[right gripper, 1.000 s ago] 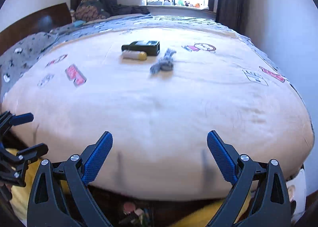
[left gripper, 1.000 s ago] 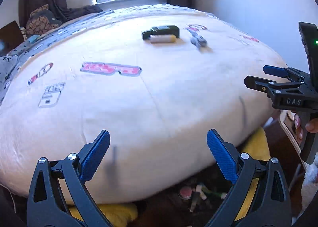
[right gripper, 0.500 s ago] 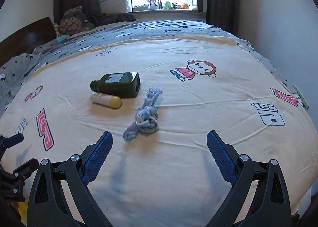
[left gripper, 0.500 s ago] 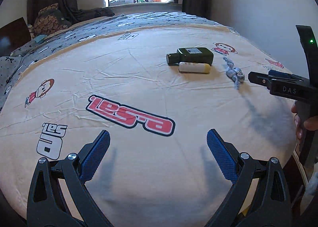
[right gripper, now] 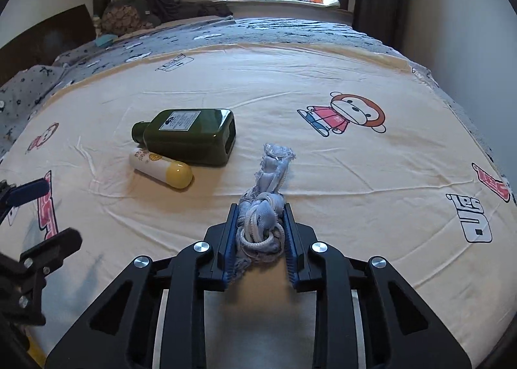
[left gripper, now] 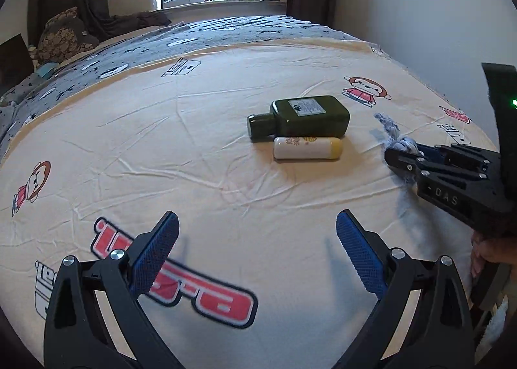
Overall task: Collect trash
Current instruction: 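Grasp the grey knotted cloth with the right tool while the left tool grasps the yellow-capped bottle, then lower the cloth and yellow-capped bottle below the bed edge into the bin, then open both tools to release the cloth and bottle into the bin, then grasp the dark green bottle with the right tool, then lift the dark green bottle and lower it below the bed edge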
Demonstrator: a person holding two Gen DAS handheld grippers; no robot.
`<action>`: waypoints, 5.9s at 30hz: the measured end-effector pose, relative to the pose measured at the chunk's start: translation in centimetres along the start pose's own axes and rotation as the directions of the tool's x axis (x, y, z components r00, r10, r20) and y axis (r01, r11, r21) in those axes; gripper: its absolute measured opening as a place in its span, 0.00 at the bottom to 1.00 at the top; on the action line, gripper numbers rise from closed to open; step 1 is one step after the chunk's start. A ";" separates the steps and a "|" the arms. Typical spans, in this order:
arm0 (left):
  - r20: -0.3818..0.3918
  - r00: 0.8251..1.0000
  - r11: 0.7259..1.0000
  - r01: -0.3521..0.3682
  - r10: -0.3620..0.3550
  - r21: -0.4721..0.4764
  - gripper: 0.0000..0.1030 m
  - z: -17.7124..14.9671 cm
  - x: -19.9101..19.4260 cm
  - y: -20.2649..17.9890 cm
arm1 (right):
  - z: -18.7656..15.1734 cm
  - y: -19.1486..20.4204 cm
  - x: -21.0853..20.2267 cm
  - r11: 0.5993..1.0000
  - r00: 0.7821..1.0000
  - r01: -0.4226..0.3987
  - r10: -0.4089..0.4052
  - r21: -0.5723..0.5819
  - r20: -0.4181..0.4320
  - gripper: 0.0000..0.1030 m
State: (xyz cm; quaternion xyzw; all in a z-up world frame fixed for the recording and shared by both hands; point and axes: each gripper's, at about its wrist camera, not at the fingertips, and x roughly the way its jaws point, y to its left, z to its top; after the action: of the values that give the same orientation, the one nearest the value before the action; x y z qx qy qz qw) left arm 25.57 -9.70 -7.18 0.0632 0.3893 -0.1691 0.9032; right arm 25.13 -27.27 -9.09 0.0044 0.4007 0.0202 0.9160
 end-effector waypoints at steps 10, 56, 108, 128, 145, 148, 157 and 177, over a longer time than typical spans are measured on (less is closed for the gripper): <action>-0.045 0.998 0.999 0.043 -0.042 0.031 0.89 4.0 5.4 -3.6 | -2.3 -4.8 -3.7 0.999 0.999 0.009 -0.011 0.052 0.033 0.26; -0.139 0.977 0.982 0.172 -0.160 0.080 0.63 -22.1 -11.1 -6.0 | -21.7 2.9 -16.2 0.970 0.969 -0.219 0.203 -0.110 -0.139 0.26; -0.177 0.978 0.992 0.120 -0.114 0.023 0.91 -21.3 -10.5 -3.7 | -22.5 -1.4 -12.4 0.990 0.984 -0.085 0.102 0.113 -0.150 0.90; -0.046 0.999 0.998 0.023 -0.020 0.057 0.91 -7.7 -6.6 2.1 | -0.9 3.4 -4.8 0.995 0.994 -0.096 0.095 0.027 0.057 0.91; -0.024 0.999 0.999 0.024 -0.023 0.027 0.91 -4.6 -4.6 5.5 | 7.2 9.5 6.7 0.997 0.995 0.054 -0.049 0.063 -0.085 0.98; -0.020 1.000 0.999 0.022 -0.022 0.023 0.91 -4.2 -4.7 5.7 | 7.6 9.7 7.8 0.997 0.992 0.064 -0.058 0.050 -0.114 0.98; -0.018 0.999 1.000 0.027 -0.026 0.015 0.91 -3.9 -4.5 6.1 | 8.6 8.2 9.3 0.999 0.992 0.000 0.007 0.054 -0.126 0.97; -0.020 1.000 0.999 0.009 -0.008 0.039 0.91 -0.7 -2.3 4.4 | 10.7 -0.2 -3.6 0.997 0.993 -0.045 0.039 0.058 0.112 0.86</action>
State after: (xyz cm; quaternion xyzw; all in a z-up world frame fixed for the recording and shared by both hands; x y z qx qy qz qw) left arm 25.16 -4.85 -6.10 0.0809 0.3953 -0.1798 0.8971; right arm 30.57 -27.56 0.83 0.0417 0.3494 0.0270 0.9357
